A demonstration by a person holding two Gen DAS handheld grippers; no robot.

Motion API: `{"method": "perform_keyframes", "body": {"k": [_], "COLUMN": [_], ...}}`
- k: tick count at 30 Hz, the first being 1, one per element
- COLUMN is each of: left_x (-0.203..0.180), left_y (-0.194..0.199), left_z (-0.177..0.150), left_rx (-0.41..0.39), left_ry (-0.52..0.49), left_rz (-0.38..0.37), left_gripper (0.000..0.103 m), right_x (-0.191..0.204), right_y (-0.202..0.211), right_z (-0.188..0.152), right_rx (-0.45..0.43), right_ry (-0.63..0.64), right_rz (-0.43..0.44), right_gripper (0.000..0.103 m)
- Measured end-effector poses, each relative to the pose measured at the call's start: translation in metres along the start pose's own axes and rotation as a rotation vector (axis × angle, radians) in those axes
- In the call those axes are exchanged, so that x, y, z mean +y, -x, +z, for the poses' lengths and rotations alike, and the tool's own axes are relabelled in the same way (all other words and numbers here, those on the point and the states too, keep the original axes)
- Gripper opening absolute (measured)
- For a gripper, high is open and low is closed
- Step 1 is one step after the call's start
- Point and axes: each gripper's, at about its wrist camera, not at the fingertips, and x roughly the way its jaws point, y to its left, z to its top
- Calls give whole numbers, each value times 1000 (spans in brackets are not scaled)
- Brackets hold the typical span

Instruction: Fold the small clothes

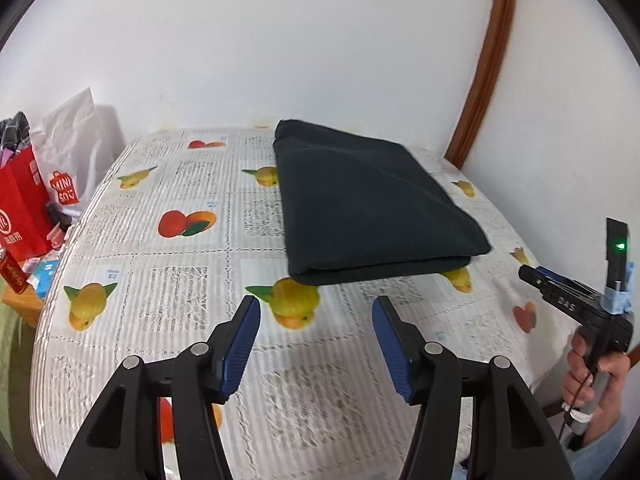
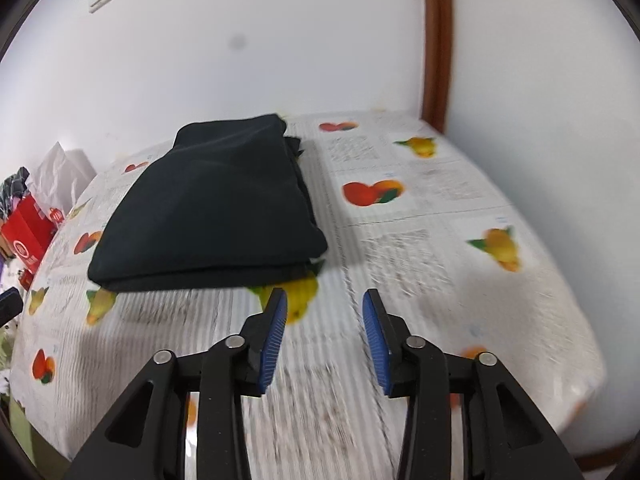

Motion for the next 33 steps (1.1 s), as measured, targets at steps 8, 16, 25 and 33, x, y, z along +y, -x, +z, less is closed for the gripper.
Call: {"method": "perform_keyframes", "body": {"k": [8,16,25,33], "left_x": [-29,-48,-52,-58], "left_y": [54,89,94,92], "left_z": [-6,-15,-19,-19], "left_rx": [-78,-107,-116,-110], "left_ry": [-34,-82,-57,-58], "left_rz": [61,118,113,107], "left_gripper": [82,94,94,94], "right_x": [10,28,25,21], "right_y": [89,135,157,164], "right_z": [-19,-36,-39,-40], "right_rx": [-70,-115,-117,-121], "right_ry": [18,38,9,2], "right_rz": [-42,-98,-121,-143], "right_gripper": [81,103,103,103]}}
